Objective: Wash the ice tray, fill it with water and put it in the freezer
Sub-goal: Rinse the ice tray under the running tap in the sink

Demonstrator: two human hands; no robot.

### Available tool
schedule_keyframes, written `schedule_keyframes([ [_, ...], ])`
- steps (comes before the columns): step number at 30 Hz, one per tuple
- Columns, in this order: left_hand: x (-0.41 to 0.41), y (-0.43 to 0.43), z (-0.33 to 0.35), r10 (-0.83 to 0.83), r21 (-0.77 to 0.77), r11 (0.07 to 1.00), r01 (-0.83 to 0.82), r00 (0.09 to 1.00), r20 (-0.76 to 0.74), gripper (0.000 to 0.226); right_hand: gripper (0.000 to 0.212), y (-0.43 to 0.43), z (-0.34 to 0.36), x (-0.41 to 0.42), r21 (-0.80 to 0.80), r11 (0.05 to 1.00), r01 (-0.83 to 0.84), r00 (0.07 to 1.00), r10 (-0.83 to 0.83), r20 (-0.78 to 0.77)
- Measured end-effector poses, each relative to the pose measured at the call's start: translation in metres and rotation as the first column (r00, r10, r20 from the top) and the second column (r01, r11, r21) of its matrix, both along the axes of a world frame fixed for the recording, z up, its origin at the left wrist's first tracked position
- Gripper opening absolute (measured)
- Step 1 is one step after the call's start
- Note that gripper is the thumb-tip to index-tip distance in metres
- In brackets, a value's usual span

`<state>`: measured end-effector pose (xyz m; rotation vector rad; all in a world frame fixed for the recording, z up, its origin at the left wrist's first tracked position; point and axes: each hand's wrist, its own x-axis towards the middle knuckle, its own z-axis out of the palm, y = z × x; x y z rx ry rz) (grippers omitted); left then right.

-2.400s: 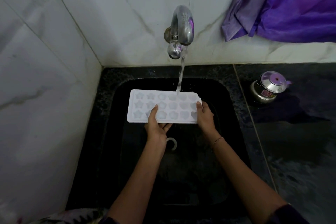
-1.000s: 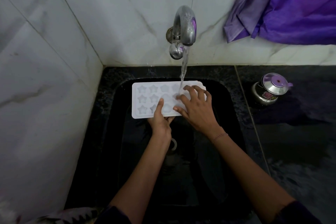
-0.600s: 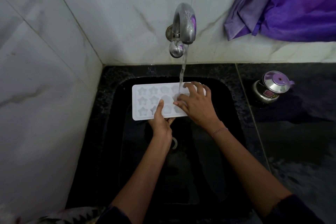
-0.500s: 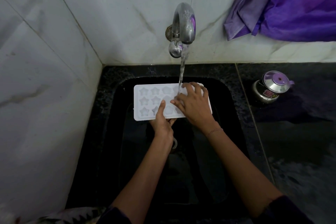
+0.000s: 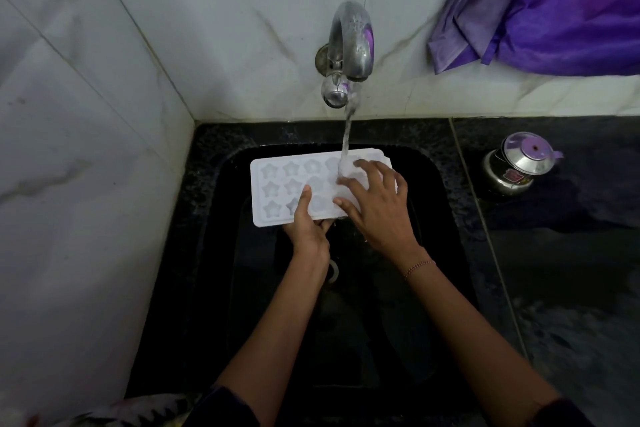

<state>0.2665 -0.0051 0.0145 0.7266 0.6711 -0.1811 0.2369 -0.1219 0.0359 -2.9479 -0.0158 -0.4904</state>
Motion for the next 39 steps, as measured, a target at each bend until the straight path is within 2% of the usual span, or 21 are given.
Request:
schedule_keyframes([
  [4,0.010,-0.008,0.010,-0.011,0.001,1.000,0.011,1.000,-0.005,0.049,0.037,-0.001,-0.004,-0.011,-0.045,0.999,0.013,1.000,-0.011,0.028],
  [8,0.014,-0.010,0.018,0.003,-0.010,1.000,-0.003,1.000,0.016,0.047,0.043,-0.005,-0.006,-0.004,-0.060,0.998,0.034,0.998,-0.031,0.045],
  [12,0.013,-0.010,0.019,0.008,-0.009,1.000,-0.008,1.000,0.008,0.046,0.045,0.000,-0.002,0.009,-0.026,1.000,-0.015,1.000,0.015,0.003],
  [16,0.016,-0.004,0.016,0.051,0.012,0.999,-0.051,0.999,0.010,0.049,0.045,-0.005,-0.009,0.007,-0.088,0.991,-0.104,0.995,0.103,-0.020],
  [20,0.010,-0.005,0.016,0.056,0.006,0.998,-0.056,0.998,0.011,0.048,0.049,0.000,-0.009,0.008,-0.073,0.997,-0.025,0.999,0.022,-0.037],
  [24,0.010,0.002,0.019,0.071,0.063,0.995,-0.072,0.997,0.024,0.044,0.049,0.004,-0.021,0.002,-0.018,0.993,-0.115,0.992,0.113,-0.060],
  [26,0.008,0.001,0.019,0.069,0.166,0.983,-0.078,0.996,0.060,0.045,0.050,0.005,-0.024,0.000,0.016,0.992,-0.125,0.990,0.126,-0.070],
  [30,0.004,-0.002,0.017,-0.033,0.479,0.877,-0.036,0.990,0.134,0.045,0.055,0.008,-0.029,-0.007,0.128,0.991,-0.046,0.989,0.063,-0.133],
  [34,0.003,0.005,0.011,-0.155,0.762,0.648,0.018,0.982,0.108,0.052,0.045,0.004,-0.039,-0.015,0.019,1.000,-0.017,0.991,0.020,-0.131],
  [36,-0.002,0.006,0.013,-0.188,0.840,0.543,0.018,0.977,0.100,0.057,0.040,0.004,-0.041,-0.017,-0.015,1.000,0.002,0.992,-0.004,-0.125],
  [39,-0.007,0.010,0.016,-0.249,0.896,0.445,-0.006,0.960,0.130,0.057,0.032,0.005,-0.041,-0.014,0.008,1.000,0.017,0.990,-0.016,-0.143],
])
